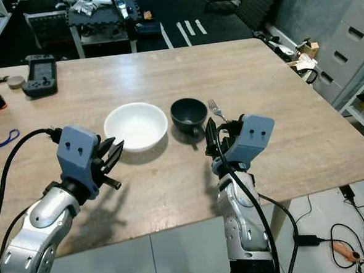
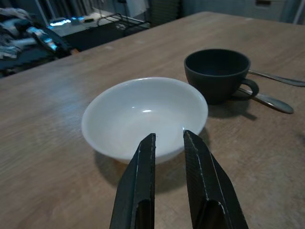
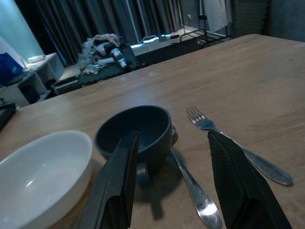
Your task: Setting the table
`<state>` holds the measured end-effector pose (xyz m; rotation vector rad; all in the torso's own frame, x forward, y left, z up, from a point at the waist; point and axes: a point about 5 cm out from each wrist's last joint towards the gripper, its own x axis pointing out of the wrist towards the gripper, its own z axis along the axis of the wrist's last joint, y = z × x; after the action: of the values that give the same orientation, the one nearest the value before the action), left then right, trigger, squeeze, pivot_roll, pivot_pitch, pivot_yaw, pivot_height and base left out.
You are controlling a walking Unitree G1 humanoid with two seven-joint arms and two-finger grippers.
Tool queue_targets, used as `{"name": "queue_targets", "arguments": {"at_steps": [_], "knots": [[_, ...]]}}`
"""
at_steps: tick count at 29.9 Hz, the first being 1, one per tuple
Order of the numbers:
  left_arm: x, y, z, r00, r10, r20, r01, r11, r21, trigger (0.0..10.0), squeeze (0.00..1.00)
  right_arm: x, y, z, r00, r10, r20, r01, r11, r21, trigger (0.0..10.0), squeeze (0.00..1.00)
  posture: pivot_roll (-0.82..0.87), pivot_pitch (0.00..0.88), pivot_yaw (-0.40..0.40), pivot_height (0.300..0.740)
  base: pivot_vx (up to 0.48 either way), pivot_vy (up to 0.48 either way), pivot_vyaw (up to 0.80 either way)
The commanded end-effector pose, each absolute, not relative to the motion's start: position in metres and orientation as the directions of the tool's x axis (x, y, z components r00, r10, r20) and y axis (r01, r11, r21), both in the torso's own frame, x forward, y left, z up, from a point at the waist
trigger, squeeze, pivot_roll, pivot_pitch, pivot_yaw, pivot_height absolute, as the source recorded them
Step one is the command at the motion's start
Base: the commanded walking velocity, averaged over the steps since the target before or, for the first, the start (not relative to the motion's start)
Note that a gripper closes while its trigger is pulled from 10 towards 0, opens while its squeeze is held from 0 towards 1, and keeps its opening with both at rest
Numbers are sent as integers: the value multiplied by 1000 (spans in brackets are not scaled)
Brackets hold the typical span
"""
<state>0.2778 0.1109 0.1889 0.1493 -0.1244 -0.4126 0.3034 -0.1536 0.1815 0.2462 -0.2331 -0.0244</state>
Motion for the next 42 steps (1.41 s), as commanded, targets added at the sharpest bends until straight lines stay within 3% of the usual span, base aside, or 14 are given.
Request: {"name": "queue_targets", "arguments": {"at_steps": [1,31,37,42], "knots": [[278,112,187,912,-402,87,384,908,170,10000,0,304,-156,178,974,-60,218,7,971,239,10000,0,17,46,50,740,-322,0,0],[279,109,185,906,-413,91,395,903,172,10000,0,303,-158,177,974,-62,218,10,973,232,10000,0,4,38,50,740,-313,0,0],[280,109,184,909,-409,84,391,904,173,10000,0,303,-157,176,975,-61,213,9,972,237,10000,0,3,41,50,740,0,0,0],[280,109,183,908,-411,80,394,904,167,10000,0,303,-158,174,977,-64,203,13,970,243,10000,0,3,43,51,740,0,0,-800]]}}
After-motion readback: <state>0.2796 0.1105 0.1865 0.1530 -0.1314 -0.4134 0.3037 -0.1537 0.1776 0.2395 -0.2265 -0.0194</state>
